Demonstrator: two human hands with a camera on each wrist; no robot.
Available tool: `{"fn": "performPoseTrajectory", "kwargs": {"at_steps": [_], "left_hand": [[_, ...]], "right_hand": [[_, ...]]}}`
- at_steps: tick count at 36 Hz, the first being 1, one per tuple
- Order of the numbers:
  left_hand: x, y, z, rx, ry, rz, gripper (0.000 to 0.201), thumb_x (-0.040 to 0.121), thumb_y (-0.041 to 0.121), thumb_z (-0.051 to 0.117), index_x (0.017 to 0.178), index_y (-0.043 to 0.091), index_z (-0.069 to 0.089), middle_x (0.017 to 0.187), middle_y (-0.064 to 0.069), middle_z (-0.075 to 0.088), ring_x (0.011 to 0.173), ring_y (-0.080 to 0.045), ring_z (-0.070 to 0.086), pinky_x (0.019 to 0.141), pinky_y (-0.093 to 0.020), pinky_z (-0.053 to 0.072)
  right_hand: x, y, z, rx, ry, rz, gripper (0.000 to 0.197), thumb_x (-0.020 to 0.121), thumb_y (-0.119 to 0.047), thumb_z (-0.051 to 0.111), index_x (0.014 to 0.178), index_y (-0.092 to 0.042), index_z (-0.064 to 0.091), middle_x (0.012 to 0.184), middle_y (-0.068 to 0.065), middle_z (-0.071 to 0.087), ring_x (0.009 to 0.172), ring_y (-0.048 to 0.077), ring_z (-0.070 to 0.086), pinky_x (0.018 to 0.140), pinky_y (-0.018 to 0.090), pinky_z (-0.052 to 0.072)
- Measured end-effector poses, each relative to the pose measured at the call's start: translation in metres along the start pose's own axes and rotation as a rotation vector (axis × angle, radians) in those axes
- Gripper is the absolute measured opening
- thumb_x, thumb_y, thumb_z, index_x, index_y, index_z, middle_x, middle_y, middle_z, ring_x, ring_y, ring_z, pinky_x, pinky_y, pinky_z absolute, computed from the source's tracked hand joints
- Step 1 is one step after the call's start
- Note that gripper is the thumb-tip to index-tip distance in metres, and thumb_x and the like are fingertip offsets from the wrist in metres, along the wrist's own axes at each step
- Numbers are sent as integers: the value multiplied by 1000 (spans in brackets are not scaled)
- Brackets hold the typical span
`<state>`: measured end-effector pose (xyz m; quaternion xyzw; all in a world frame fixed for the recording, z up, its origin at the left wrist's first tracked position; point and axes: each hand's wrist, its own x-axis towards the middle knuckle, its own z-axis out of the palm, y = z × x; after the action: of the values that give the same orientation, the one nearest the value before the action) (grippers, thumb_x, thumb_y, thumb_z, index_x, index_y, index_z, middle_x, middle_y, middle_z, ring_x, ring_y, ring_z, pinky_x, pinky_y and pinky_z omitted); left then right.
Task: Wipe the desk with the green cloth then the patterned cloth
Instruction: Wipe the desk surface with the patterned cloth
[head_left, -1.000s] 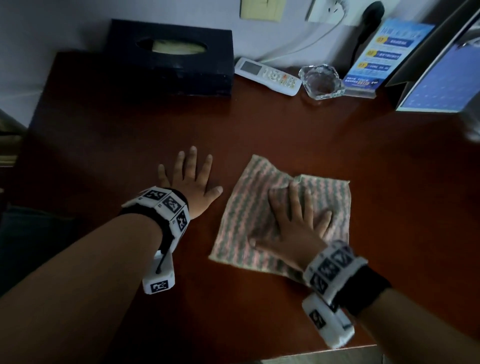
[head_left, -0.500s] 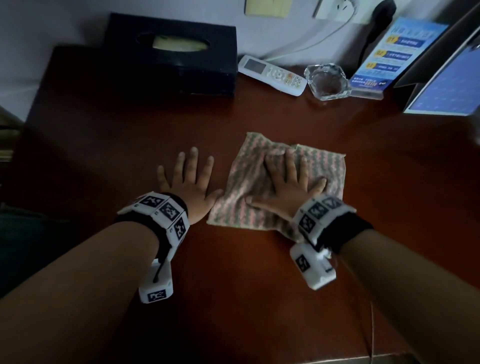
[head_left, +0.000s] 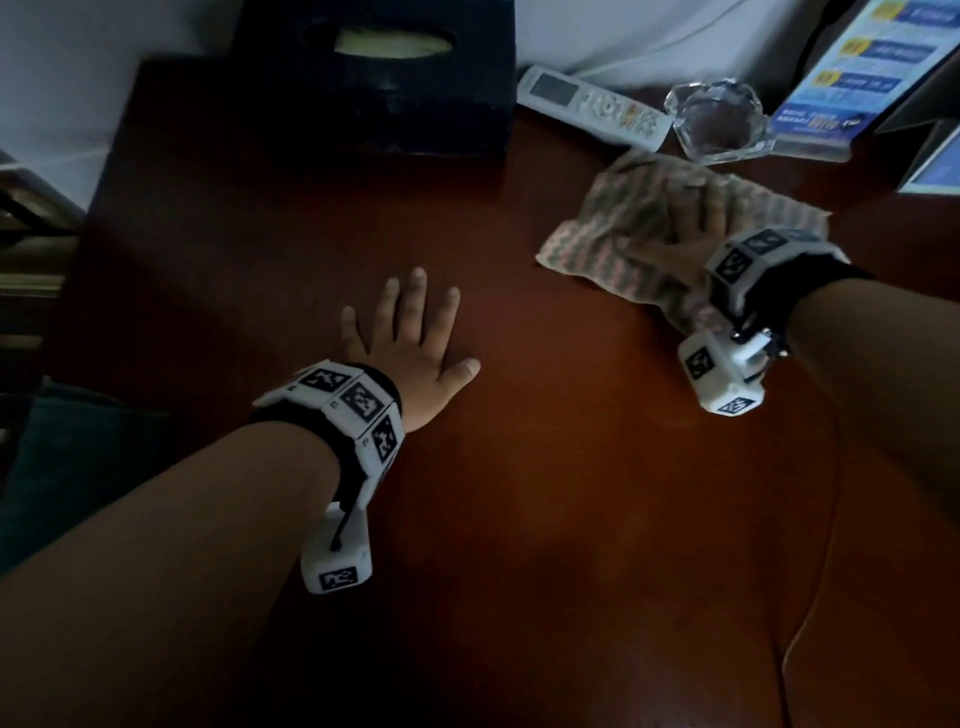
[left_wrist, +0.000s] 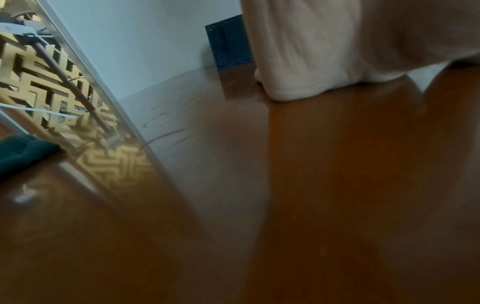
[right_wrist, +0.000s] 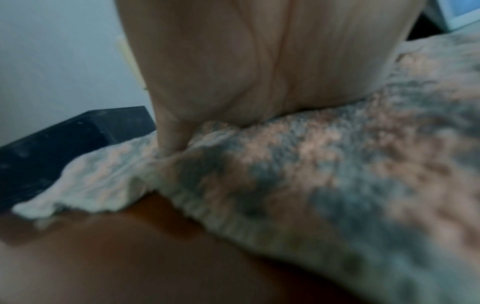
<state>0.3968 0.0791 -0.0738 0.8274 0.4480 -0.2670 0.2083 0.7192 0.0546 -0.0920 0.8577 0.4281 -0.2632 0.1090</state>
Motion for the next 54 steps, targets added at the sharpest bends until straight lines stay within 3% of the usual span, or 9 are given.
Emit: {"fn": "performPoseTrajectory", "kwargs": {"at_steps": [2, 6, 10, 13, 36, 40, 44, 49, 54], "left_hand": [[0, 0, 0, -2, 2, 0, 72, 94, 63, 14, 142, 33, -29, 145, 1, -45, 138, -23, -34, 109, -58, -14], [0, -1, 0, -7, 7, 5, 72, 94, 63, 15, 143, 33, -28, 146, 2, -44, 138, -23, -33, 110, -58, -13], [0, -2, -1, -4, 17, 3, 72, 94, 63, 15, 144, 34, -27, 147, 2, -42, 140, -23, -30, 111, -58, -11], [0, 0, 0, 10, 27, -3, 71, 94, 63, 15, 144, 34, -26, 148, 2, -40, 141, -24, -28, 111, -57, -9], [-13, 24, -9, 185, 154, -87, 71, 96, 58, 22, 150, 26, -10, 156, -4, -24, 143, -27, -21, 110, -65, -7], [-23, 41, -7, 117, 240, 5, 68, 98, 46, 31, 151, 25, -6, 155, -3, -25, 143, -26, -21, 111, -63, -7], [-24, 53, 1, 42, 233, 22, 66, 99, 46, 30, 150, 29, -8, 156, -1, -24, 143, -25, -20, 111, -62, -7], [-23, 63, 1, 1, 209, -9, 66, 98, 49, 28, 150, 30, -8, 156, -1, -22, 144, -25, -19, 112, -61, -7], [-14, 70, 6, 4, 206, -25, 69, 96, 55, 29, 150, 32, -9, 157, -1, -22, 144, -25, -18, 111, -62, -6]], "right_hand": [[-12, 3, 8, 78, 49, 50, 121, 44, -101, 29, 144, -48, -14, 156, 0, -27, 141, 30, -27, 114, 54, -10], [-35, 0, 37, 63, 125, 50, 128, 33, -106, 6, 144, -47, -15, 159, 0, -16, 143, 32, -21, 112, 62, -2], [-86, -19, 57, 101, 82, 0, 111, 61, -92, 36, 147, -42, -14, 157, 4, -23, 142, 36, -22, 110, 66, -3], [-129, -34, 68, 139, 67, 20, 106, 60, -90, 40, 142, -52, -15, 153, -5, -33, 139, 27, -33, 102, 69, -16], [-320, -47, 173, 74, -103, -261, 110, 63, -81, 54, 138, -55, -22, 137, -12, -53, 124, 19, -53, 98, 67, -28], [-320, -54, 169, 211, -56, -250, 89, 72, -69, 55, 142, -54, 2, 146, -17, -41, 131, 18, -45, 99, 64, -28], [-300, -77, 170, 255, 80, -245, 70, 75, -71, 13, 143, -53, 10, 152, -13, -29, 137, 21, -34, 98, 65, -27], [-305, -89, 183, 67, 85, -304, 73, 72, -78, 33, 138, -47, 36, 157, 4, 19, 143, 34, 13, 96, 75, 2], [-329, -49, 200, -11, 85, -447, 70, 70, -79, 44, 133, -50, 42, 160, -3, 11, 146, 29, 8, 98, 73, 5]]}}
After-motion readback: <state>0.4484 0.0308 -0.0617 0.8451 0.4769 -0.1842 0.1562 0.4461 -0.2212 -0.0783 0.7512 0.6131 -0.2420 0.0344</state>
